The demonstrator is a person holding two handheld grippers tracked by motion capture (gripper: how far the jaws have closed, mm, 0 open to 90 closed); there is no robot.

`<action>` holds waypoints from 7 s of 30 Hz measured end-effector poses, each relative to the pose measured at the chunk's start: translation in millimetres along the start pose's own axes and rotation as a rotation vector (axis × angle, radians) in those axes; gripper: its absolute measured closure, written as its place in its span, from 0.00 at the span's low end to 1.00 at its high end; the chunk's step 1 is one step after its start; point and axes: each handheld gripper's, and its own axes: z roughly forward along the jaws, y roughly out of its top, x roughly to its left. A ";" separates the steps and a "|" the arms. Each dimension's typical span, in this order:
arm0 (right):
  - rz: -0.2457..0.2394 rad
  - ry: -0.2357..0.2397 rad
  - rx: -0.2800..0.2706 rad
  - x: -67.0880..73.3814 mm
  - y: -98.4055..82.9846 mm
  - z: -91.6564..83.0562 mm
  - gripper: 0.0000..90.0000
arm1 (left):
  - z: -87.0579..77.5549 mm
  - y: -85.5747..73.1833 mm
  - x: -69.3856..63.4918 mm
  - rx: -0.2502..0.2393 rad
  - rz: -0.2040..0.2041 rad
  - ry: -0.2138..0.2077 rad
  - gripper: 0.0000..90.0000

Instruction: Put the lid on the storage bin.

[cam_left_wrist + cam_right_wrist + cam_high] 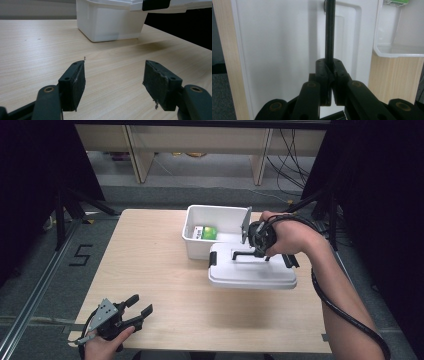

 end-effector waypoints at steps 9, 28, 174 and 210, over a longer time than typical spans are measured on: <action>-0.008 -0.012 -0.018 2.8 -3.2 -7.1 0.95 | 2.0 -0.5 0.1 -0.006 0.004 -0.010 0.37; -0.005 -0.031 -0.034 -3.1 -4.7 -22.0 0.95 | 2.1 -0.7 0.7 -0.003 0.000 -0.009 0.37; 0.031 -0.202 -0.228 -135.1 76.1 42.6 0.94 | -1.4 0.2 5.1 -0.002 -0.009 -0.001 0.37; 0.019 -0.230 -0.193 -140.9 80.2 41.1 0.94 | -2.0 0.4 5.5 -0.013 -0.009 -0.006 0.37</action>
